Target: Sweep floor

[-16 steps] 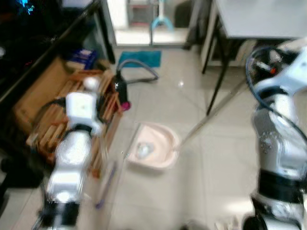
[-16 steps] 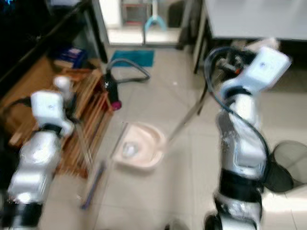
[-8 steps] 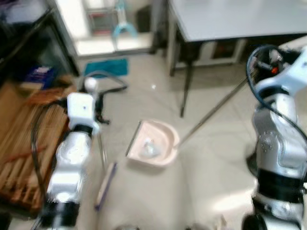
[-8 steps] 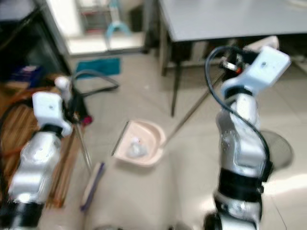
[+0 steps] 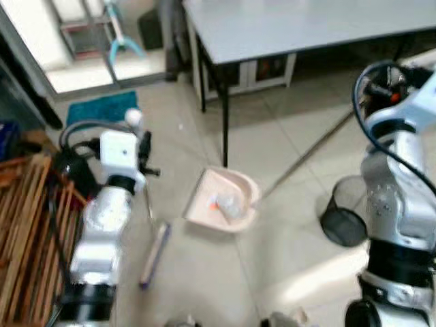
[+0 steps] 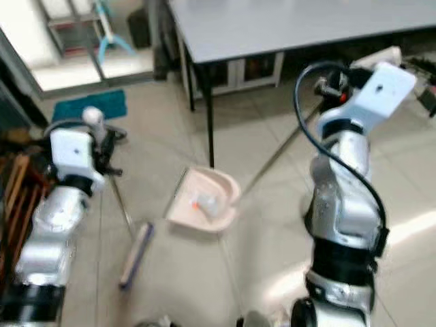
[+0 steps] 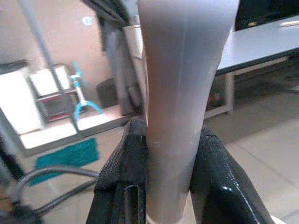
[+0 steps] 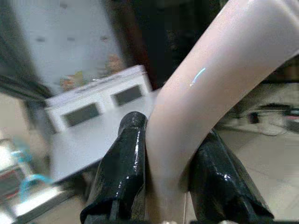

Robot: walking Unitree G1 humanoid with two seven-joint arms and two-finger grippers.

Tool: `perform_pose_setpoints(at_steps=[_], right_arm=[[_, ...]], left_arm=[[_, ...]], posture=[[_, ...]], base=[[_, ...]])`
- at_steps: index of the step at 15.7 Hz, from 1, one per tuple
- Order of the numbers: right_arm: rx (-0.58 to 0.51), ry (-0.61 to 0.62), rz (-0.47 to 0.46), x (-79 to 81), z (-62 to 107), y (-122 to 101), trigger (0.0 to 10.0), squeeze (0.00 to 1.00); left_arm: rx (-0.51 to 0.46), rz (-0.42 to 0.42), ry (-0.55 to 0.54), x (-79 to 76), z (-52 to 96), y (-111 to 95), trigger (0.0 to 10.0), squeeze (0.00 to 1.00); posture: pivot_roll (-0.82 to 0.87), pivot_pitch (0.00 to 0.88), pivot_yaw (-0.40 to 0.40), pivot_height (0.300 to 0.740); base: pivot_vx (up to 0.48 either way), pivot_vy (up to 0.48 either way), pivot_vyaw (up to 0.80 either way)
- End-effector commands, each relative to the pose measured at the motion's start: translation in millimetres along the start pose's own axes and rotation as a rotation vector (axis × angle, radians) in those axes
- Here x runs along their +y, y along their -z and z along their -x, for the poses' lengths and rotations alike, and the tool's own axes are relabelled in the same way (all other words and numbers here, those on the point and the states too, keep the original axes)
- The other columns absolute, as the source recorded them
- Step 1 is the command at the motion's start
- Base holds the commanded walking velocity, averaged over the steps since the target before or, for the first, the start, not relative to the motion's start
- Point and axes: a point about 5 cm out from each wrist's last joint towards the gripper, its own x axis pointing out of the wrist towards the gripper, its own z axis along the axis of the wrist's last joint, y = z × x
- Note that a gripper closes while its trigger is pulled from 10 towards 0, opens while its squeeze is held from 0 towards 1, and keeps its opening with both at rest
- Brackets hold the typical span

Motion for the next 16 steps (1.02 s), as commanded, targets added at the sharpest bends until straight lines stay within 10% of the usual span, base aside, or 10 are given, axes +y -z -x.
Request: perform_pose_setpoints(at_steps=[1,16], right_arm=[[-0.063,-0.033,-0.023,10.8,-1.1,-12.8,10.0,0.00],[-0.065,-0.021,-0.030,8.4,-1.2,-13.4,10.0,0.00]], left_arm=[[-0.035,-0.017,-0.024,9.4,-0.6,-8.1,10.0,0.00],[-0.034,-0.020,-0.015,7.1,-1.1,-7.9,10.0,0.00]], posture=[[-0.02,0.056,0.054,0.740],[-0.02,0.054,0.062,0.740]], base=[[0.390,0.000,0.00],[0.389,0.000,-0.05]])
